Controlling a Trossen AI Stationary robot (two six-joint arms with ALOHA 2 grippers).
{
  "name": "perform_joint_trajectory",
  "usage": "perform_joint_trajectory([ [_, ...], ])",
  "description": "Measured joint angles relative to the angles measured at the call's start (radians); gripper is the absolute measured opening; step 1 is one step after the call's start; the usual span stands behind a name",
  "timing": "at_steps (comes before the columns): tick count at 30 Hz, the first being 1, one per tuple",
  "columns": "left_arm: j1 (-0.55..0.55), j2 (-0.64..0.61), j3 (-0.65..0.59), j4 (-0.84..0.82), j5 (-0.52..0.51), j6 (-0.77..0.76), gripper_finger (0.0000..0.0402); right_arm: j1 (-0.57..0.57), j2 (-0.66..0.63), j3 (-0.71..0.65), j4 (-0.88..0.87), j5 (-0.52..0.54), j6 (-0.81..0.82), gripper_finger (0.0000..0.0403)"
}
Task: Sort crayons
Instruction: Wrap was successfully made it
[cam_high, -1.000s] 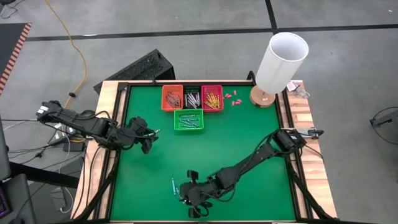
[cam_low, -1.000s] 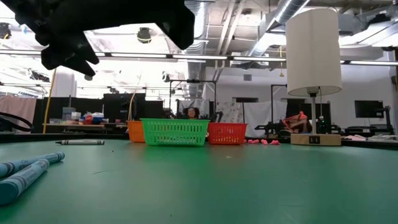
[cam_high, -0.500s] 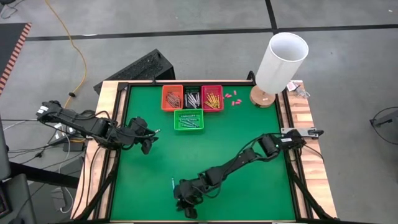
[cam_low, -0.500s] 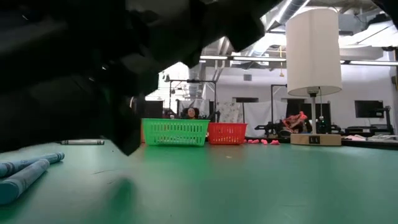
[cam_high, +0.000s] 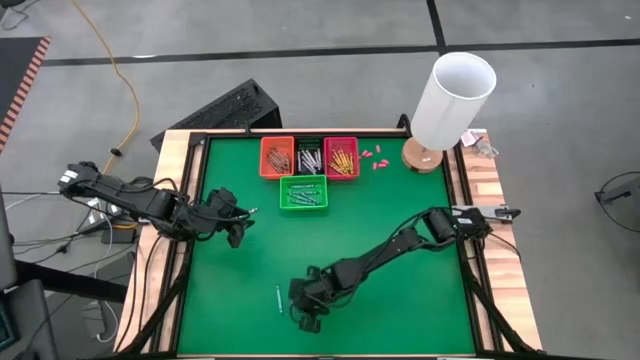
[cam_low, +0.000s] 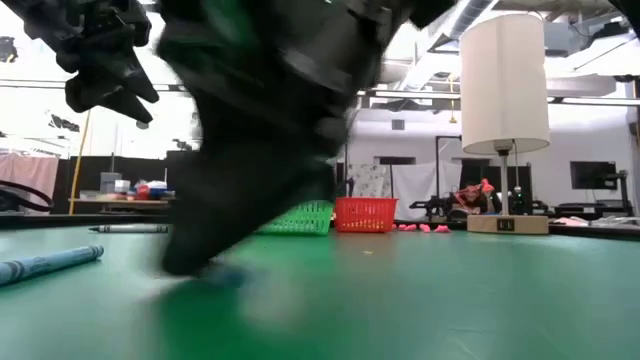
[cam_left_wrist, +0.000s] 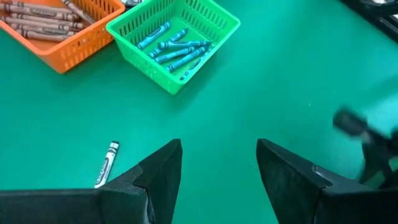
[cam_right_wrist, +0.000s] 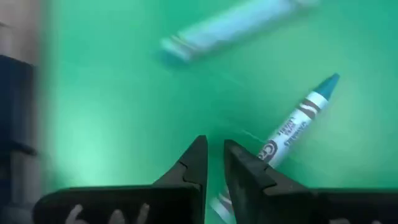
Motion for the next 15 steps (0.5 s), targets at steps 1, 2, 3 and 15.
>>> perform_joint_trajectory([
  [1, 0.0, 0.0, 0.0, 0.0, 0.0, 0.001, 0.0197, -0.003, -0.014, 0.0, -0.054, 0.032, 0.0, 0.007],
  [2, 0.0, 0.0, 0.0, 0.0, 0.0, 0.003, 0.0197, -0.003, -0.028, 0.0, -0.096, 0.065, 0.0, 0.007],
  [3, 0.0, 0.0, 0.0, 0.0, 0.0, 0.006, 0.0197, -0.004, -0.036, -0.001, -0.131, 0.091, 0.0, 0.0069],
  [15, 0.0, 0.0, 0.0, 0.0, -0.006, 0.019, 0.0197, 0.031, -0.187, -0.002, -0.384, 0.507, -0.096, 0.0069],
])
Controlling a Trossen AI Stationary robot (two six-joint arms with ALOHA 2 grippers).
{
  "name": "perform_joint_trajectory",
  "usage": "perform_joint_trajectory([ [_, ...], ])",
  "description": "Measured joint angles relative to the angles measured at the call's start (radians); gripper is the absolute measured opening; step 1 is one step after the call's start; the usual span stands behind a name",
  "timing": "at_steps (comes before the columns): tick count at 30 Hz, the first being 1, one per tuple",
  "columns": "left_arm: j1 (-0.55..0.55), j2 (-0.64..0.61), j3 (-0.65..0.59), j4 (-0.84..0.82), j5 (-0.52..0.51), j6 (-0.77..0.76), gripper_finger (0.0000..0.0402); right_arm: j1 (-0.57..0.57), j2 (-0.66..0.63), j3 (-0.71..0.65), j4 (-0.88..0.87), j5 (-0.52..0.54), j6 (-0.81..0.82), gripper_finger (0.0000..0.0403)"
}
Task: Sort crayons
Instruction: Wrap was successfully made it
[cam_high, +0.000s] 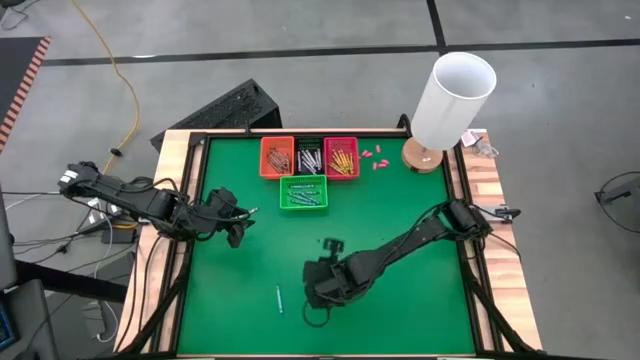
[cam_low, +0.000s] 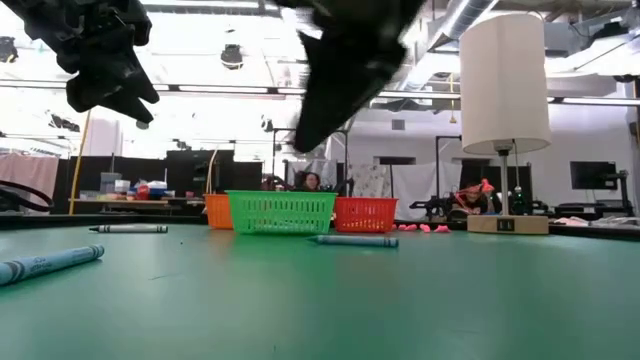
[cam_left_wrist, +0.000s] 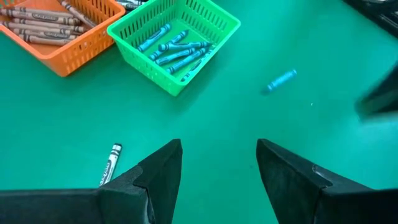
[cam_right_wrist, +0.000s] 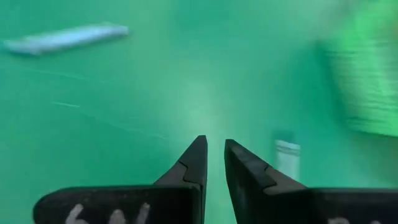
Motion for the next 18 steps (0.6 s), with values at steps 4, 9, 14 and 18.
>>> perform_joint_trajectory([
  [4, 0.0, 0.0, 0.0, 0.0, 0.0, 0.0, 0.0197, -0.026, -0.043, -0.003, -0.293, 0.153, 0.106, 0.0069],
  [9, 0.0, 0.0, 0.0, 0.0, 0.0, 0.026, 0.0197, -0.101, -0.086, -0.042, -0.501, 0.152, 0.154, 0.0069],
  [14, 0.0, 0.0, 0.0, 0.0, -0.001, 0.026, 0.0197, -0.231, -0.174, -0.217, -0.416, 0.066, 0.067, 0.0069],
  [18, 0.0, 0.0, 0.0, 0.0, -0.003, 0.026, 0.0197, -0.32, -0.286, -0.398, -0.227, 0.036, 0.009, 0.0069],
])
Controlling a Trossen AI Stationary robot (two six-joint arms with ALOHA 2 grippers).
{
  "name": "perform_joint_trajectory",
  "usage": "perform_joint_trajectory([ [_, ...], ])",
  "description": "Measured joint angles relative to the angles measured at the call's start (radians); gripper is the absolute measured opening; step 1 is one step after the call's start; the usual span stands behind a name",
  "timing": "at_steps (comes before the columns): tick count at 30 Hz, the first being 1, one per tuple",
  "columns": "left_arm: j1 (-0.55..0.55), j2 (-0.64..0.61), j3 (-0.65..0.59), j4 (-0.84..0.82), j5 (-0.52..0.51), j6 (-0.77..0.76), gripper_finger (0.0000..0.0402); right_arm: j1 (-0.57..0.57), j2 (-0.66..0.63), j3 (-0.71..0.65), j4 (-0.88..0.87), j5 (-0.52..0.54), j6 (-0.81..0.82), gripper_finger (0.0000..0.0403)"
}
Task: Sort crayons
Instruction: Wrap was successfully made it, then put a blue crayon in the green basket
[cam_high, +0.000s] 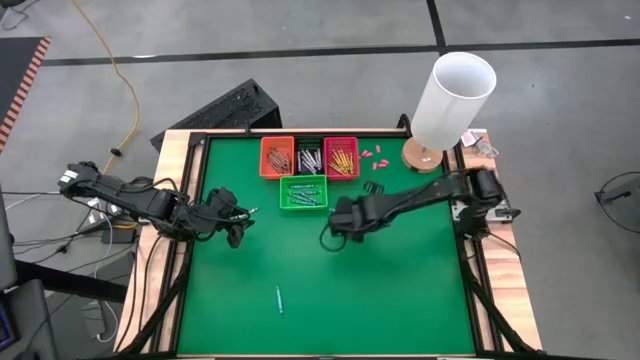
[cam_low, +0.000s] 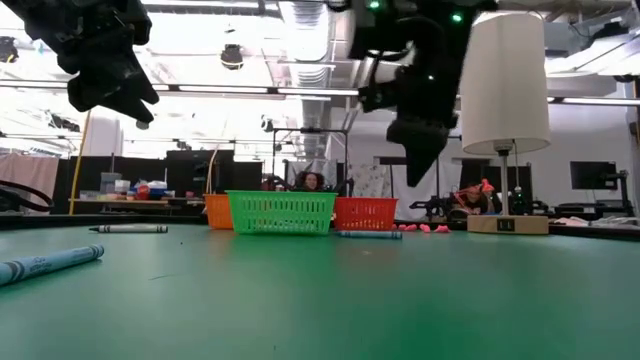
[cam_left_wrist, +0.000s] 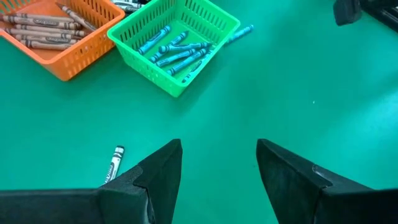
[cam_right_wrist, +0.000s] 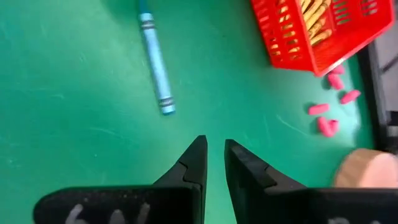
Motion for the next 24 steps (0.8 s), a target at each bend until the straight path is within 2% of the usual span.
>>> perform_joint_trajectory([
  [5, 0.0, 0.0, 0.0, 0.0, -0.023, 0.001, 0.0197, -0.081, -0.125, -0.194, 0.328, 0.016, -0.14, 0.0069],
  [8, 0.0, 0.0, 0.0, 0.0, -0.023, 0.001, 0.0197, -0.14, -0.15, -0.27, 0.5, 0.015, -0.21, 0.0066],
  [11, 0.0, 0.0, 0.0, 0.0, -0.034, 0.023, 0.0197, -0.198, -0.141, -0.315, 0.62, -0.057, -0.243, 0.0064],
  [13, 0.0, 0.0, 0.0, 0.001, -0.046, 0.036, 0.0197, -0.227, -0.121, -0.327, 0.664, -0.084, -0.245, 0.0063],
  [24, 0.0, 0.0, 0.0, -0.001, -0.053, 0.042, 0.0197, -0.274, -0.005, -0.323, 0.708, -0.077, -0.228, 0.0063],
])
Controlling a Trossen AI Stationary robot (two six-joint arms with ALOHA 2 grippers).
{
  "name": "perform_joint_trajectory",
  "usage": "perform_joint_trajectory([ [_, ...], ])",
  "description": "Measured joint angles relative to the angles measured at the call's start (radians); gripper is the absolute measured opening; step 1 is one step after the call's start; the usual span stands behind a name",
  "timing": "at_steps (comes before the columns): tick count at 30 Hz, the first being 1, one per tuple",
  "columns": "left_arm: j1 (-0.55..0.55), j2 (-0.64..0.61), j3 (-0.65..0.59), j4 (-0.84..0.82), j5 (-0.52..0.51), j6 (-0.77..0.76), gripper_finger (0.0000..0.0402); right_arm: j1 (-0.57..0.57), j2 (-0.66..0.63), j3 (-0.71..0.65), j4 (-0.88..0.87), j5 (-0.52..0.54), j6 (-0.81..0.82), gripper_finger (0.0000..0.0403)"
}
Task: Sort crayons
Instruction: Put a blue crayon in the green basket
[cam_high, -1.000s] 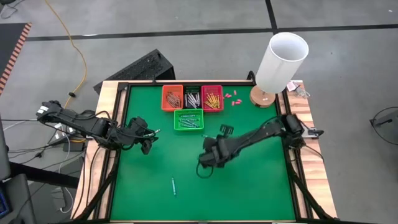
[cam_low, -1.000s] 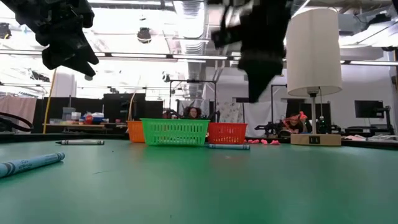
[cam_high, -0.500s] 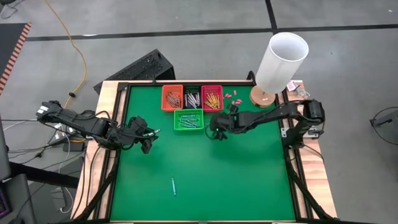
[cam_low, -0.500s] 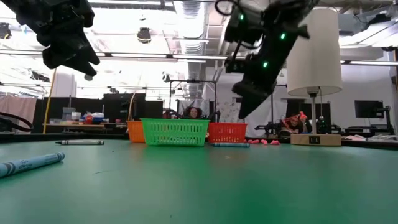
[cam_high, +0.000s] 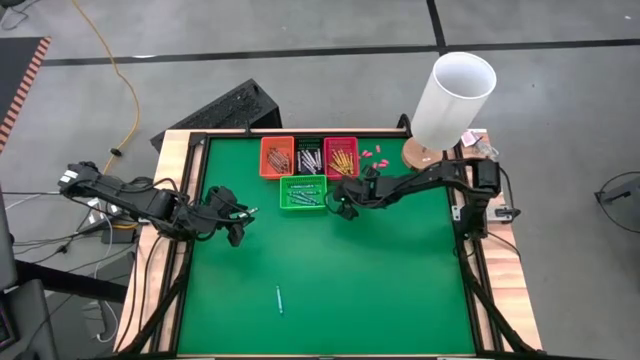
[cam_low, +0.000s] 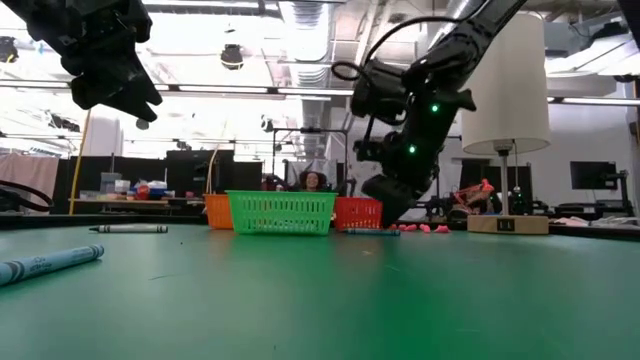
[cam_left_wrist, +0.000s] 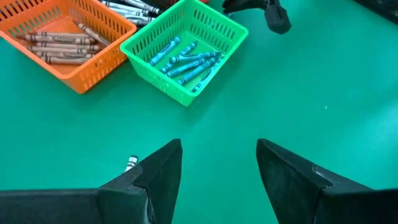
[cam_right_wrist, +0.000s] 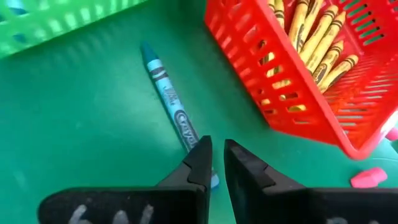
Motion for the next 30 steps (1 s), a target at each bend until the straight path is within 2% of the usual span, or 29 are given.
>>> perform_joint_trajectory([
  [4, 0.0, 0.0, 0.0, 0.001, -0.004, 0.013, 0.0197, 0.0, 0.004, 0.0, 0.016, 0.013, 0.026, 0.0063],
  [8, 0.0, 0.0, 0.0, 0.001, -0.007, 0.017, 0.0197, 0.017, -0.008, 0.001, -0.007, -0.047, 0.034, 0.0063],
  [11, 0.0, 0.0, 0.0, 0.001, -0.007, 0.017, 0.0197, 0.054, -0.028, 0.001, -0.019, -0.089, 0.039, 0.0063],
  [15, 0.0, 0.0, 0.0, 0.001, -0.007, 0.017, 0.0197, 0.126, -0.064, 0.001, -0.03, -0.089, 0.062, 0.0063],
  [19, 0.0, 0.0, 0.0, 0.001, -0.008, 0.016, 0.0197, 0.193, -0.11, 0.001, -0.021, -0.016, 0.075, 0.0063],
  [24, 0.0, 0.0, 0.0, 0.001, -0.009, 0.018, 0.0197, 0.224, -0.126, 0.001, 0.059, 0.064, 0.0, 0.0065],
  [30, 0.0, 0.0, 0.0, 0.001, -0.01, 0.02, 0.0197, 0.159, -0.086, -0.002, 0.092, -0.064, 0.0, 0.0104],
])
